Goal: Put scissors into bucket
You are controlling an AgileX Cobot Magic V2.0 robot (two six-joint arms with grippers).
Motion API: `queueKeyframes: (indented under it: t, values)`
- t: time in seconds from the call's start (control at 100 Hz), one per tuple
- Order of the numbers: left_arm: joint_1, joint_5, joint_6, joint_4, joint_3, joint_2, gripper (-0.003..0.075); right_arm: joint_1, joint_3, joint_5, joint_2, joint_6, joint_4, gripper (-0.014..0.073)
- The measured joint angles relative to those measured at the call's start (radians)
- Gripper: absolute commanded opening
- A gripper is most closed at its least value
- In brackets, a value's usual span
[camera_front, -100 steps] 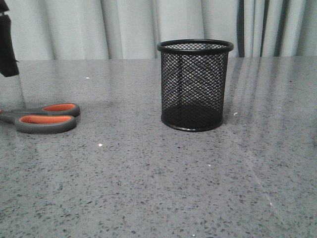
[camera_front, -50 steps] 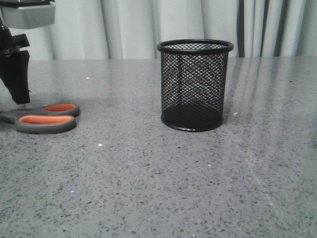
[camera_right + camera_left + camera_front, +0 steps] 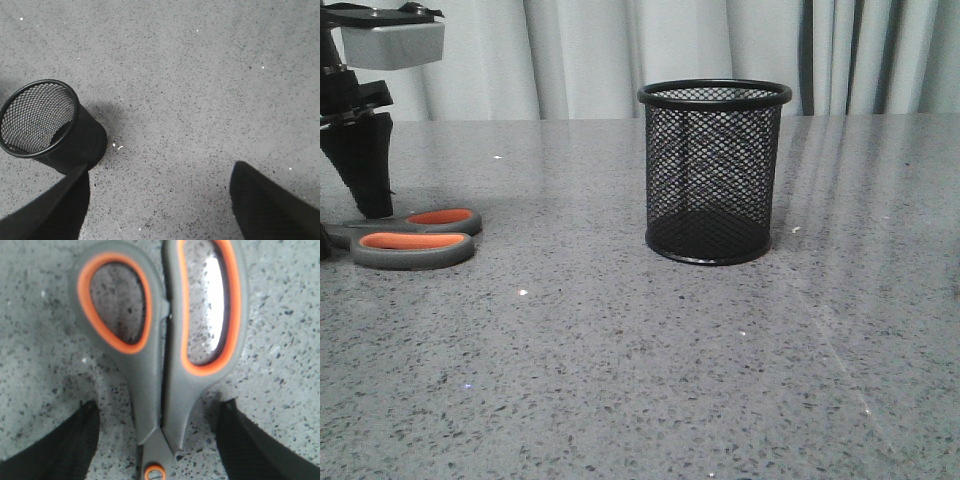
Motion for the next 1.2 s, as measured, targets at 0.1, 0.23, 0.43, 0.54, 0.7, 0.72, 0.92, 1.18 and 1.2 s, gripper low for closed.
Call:
queueKeyframes:
  t: [0.1,0.23,0.43,0.54,0.7,0.72,0.92,1.18,1.2]
  values:
    - [0.0,0.008,0.018,-0.01,0.0,0.0,0.0305,0.0,0.0,0.0,0.0,0.0,0.0,0.0519]
    - [0.0,0.012,0.023,-0.016,0.0,0.002,0.0163,0.0,0.0,0.0,0.0,0.0,0.0,0.0519]
    - [0.0,0.012,0.024,-0.018,0.0,0.002,0.0092,0.0,0.0,0.0,0.0,0.0,0.0,0.0519]
    - [0.0,0.012,0.024,-0.018,-0.004,0.002,0.0092,0.0,0.0,0.0,0.0,0.0,0.0,0.0519]
    - [0.0,0.012,0.008,-0.018,-0.045,-0.005,0.0092,0.0,0.0,0.0,0.0,-0.001,0.0,0.0519]
    - [0.0,0.012,0.0,-0.016,-0.054,-0.009,0.0092,0.0,0.0,0.0,0.0,-0.001,0.0,0.0519]
    - [0.0,0.012,-0.058,-0.016,-0.125,-0.083,0.0092,0.0,0.0,-0.004,0.0,-0.022,0.032,0.0519]
    - [0.0,0.029,-0.075,-0.031,-0.152,-0.207,0.0092,0.0,0.0,-0.024,0.039,-0.189,0.284,0.0519]
    - [0.0,0.03,-0.075,-0.03,-0.152,-0.218,0.0092,0.0,0.0,-0.026,0.043,-0.204,0.309,0.0519]
